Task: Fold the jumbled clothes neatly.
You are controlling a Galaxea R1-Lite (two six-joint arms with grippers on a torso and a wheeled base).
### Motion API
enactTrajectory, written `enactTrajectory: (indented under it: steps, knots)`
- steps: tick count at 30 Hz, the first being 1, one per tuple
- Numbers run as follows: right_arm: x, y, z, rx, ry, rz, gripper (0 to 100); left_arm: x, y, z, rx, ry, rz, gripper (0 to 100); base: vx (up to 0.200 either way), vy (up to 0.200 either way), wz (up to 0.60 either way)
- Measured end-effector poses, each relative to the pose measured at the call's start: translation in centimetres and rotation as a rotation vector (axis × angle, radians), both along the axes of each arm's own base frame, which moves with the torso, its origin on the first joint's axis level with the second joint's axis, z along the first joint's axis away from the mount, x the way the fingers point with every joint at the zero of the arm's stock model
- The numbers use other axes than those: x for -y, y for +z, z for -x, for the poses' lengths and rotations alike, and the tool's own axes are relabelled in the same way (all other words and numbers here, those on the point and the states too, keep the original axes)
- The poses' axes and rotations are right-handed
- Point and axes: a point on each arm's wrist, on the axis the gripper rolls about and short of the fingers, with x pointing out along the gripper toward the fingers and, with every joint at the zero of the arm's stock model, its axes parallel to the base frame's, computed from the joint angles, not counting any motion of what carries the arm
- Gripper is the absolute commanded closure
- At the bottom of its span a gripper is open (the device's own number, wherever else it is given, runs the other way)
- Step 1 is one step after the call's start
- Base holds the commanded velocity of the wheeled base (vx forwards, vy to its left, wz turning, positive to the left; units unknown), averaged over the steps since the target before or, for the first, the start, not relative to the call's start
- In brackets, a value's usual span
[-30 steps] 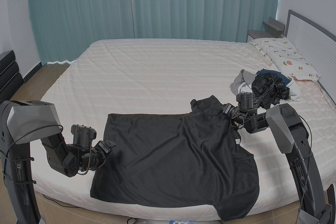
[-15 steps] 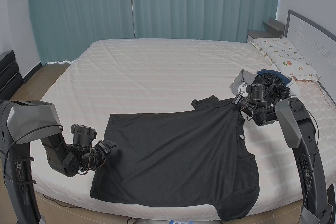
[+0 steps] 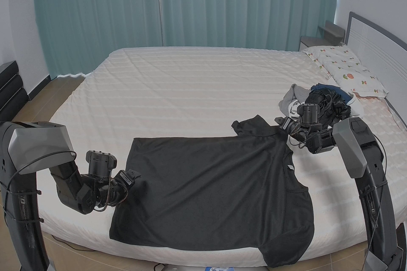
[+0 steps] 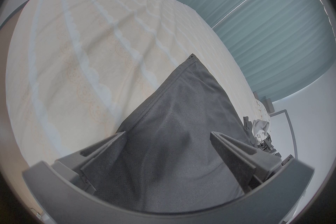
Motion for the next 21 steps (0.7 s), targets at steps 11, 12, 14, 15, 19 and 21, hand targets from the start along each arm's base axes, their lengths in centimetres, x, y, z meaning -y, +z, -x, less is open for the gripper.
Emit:
enactTrajectory:
  steps: [11,12,14,15,19,21]
  knots:
    - [1.8,-0.2,5.8,-0.147,0.031,-0.02,0,0.0,0.0,0.0,-0.001,0.0,0.006,0,0.0,0.0,0.0]
    - [2.0,-0.2,6.6,-0.156,0.039,-0.025,0,0.0,0.0,0.1,-0.003,-0.001,0.007,0,0.0,0.0,0.0]
    - [2.4,0.0,8.2,-0.172,0.055,-0.036,0,0.0,0.0,0.1,0.0,-0.002,0.01,0,0.0,0.0,0.0]
    - [2.5,0.1,8.9,-0.178,0.061,-0.041,0,0.0,0.1,0.1,0.002,-0.004,0.012,0,0.0,0.0,0.0]
    - [3.0,0.2,12.3,-0.215,0.079,-0.068,0,-0.1,0.1,0.4,0.008,-0.016,0.025,0,0.0,0.0,0.0]
    - [3.3,0.1,14.4,-0.24,0.08,-0.092,0,-0.1,0.2,0.5,0.013,-0.025,0.032,0,0.0,0.0,0.0]
